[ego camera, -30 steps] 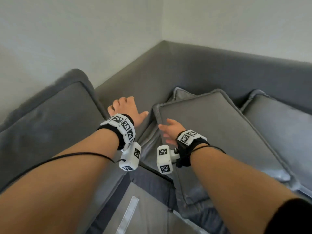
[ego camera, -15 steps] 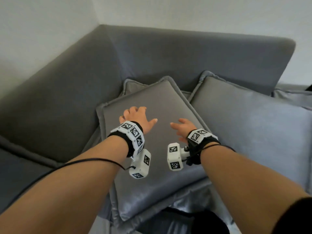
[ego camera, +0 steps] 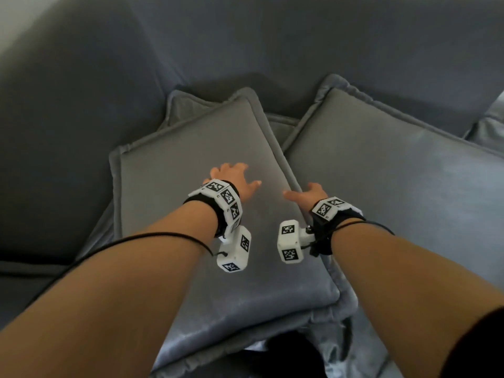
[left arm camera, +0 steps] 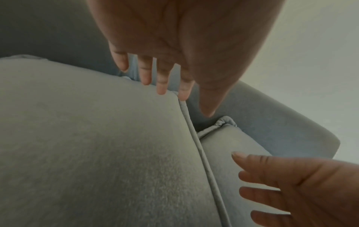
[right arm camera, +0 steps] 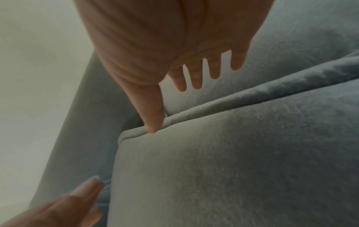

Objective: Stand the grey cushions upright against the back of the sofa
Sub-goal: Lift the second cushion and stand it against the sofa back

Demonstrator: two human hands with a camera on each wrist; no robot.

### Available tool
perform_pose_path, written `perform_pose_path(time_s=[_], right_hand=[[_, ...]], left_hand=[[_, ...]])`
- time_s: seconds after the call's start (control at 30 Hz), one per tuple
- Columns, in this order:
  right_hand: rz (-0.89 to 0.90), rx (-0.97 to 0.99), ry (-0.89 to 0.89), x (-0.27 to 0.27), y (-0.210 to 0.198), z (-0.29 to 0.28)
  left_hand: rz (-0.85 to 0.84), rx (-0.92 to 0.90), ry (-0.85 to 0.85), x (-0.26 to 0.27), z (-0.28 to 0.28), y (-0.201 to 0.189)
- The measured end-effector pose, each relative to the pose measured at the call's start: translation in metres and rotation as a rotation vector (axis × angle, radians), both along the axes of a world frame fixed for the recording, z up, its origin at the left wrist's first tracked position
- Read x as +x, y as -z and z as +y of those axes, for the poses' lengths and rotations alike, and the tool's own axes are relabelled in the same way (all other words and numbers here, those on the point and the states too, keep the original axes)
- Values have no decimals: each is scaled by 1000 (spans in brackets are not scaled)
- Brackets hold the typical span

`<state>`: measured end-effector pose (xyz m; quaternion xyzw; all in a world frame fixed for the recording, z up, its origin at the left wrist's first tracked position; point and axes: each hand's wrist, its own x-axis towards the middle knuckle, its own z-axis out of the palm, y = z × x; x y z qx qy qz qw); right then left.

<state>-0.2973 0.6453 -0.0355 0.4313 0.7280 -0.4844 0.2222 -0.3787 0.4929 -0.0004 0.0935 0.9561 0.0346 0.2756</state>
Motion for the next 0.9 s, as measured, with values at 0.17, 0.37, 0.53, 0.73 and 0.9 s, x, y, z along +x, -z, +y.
perform_pose_path(time_s=[0.17,0.37,0.53,0.73,0.9], right_hand=[[-166,-132,-30,-5,23,2],[-334,-40,-117,1,49,-12],[-393,-167,-226,-6,34,-3],[-215,-169,-175,-27,2,0],[38,-93,-241,-68,-53,-4]], left_hand=[[-108,0,-20,-6,15,31],[-193,50,-46,-13,14,41],[-211,32,-12,-26,15,35],[-196,31,-18,-39,14,-2],[-93,39,-8,-47,3,-58]])
